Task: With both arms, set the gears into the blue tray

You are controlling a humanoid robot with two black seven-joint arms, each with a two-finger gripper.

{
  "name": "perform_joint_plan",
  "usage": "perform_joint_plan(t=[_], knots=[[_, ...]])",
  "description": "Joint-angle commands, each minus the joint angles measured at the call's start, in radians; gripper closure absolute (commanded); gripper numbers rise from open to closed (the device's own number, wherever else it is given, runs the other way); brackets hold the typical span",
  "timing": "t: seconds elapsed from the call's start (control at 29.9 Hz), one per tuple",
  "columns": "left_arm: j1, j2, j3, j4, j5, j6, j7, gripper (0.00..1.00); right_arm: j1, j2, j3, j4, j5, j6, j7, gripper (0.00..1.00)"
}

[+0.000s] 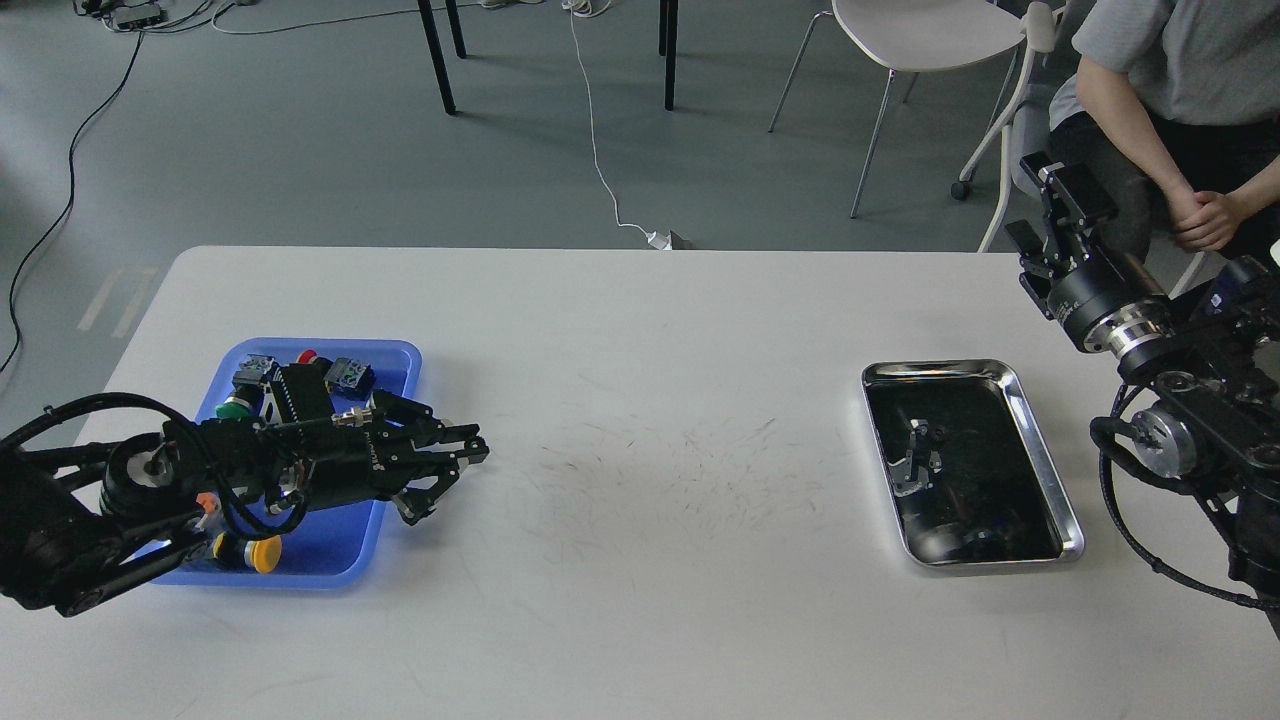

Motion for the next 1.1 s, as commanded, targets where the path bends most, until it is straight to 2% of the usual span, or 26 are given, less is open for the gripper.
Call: perform_joint_plan(t=[0.0,0.4,0.84,1.07], knots=[[-0.012,0.035,0.005,-0.01,0.001,-0.004,0.0,0.89,0.0,0.0,0.0,-0.001,0.0,0.002,0.0,0.06],[-0.03,0.154,0.027,0.065,-0.004,0.001,0.0,0.89,0.0,-0.004,0.0,-0.001,0.002,0.005,0.0,0.06],[-0.013,0.196,0.03,0.091,-0.006,0.002,0.0,0.88,0.0,-0.006,0.0,-0.001,0.0,0.006,0.0,0.06],[0.037,0.196,0.03,0.091,-0.006,0.019,0.0,0.88,0.003,-0.005,-0.029,-0.001,0.002,0.006,0.0,0.06]])
